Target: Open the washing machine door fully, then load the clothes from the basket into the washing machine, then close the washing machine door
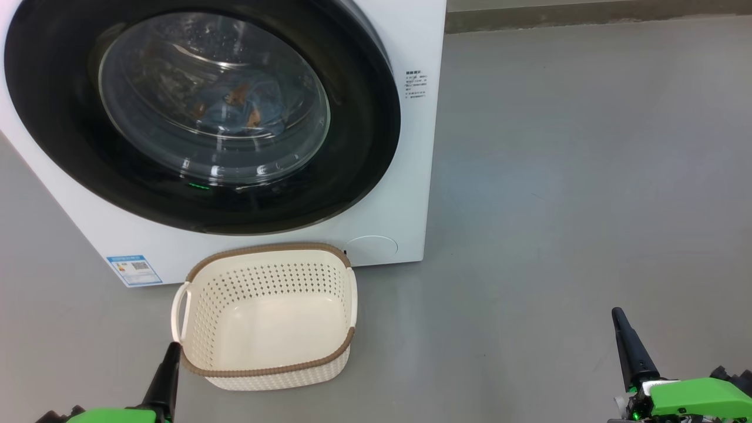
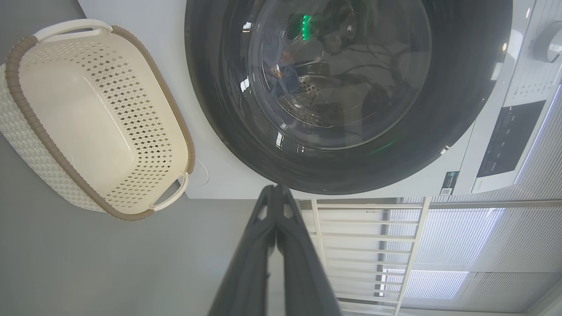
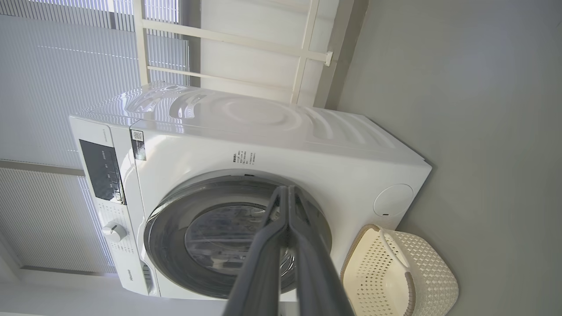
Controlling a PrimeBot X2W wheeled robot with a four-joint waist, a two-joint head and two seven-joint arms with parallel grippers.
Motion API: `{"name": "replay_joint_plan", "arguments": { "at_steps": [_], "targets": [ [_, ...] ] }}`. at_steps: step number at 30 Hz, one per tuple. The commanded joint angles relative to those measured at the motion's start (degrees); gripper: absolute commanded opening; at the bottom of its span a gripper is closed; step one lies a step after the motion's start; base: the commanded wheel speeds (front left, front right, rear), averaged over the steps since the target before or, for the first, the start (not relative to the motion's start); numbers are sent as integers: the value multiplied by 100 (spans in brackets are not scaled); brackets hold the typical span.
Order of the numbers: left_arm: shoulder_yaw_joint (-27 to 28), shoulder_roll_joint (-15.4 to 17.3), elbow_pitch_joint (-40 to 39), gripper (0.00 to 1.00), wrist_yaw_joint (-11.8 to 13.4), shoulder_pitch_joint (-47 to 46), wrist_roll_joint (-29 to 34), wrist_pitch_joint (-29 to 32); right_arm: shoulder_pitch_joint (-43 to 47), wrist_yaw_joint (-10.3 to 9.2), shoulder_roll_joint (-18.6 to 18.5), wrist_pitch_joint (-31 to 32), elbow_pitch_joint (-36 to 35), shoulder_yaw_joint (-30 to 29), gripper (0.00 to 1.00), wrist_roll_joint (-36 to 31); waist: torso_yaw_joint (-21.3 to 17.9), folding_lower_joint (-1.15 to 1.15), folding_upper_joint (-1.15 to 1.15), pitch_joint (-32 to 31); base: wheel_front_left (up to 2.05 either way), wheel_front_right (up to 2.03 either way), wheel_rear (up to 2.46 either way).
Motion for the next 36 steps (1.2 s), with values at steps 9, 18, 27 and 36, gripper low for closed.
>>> {"name": "replay_joint_plan", "arguments": {
  "at_steps": [9,18,27,36],
  "targets": [
    [224,148,-89,0,-61,-331,-627,196,-337,-8,-41,195,-103,61,0,717,-6,0,0,-15,0,0,0],
    [235,152,-85,0,-66,-350,-762,234,-349,-9,-39,237,-96,54,0,865,-8,0,0,-18,0,0,0],
    [235,152,-85,0,-66,-350,-762,234,-349,-9,-38,239,-96,52,0,863,-8,0,0,-18,0,0,0],
    [235,152,-86,0,-66,-350,-762,234,-349,-9,-36,240,-96,50,0,861,-8,0,0,-18,0,0,0]
  ]
}}
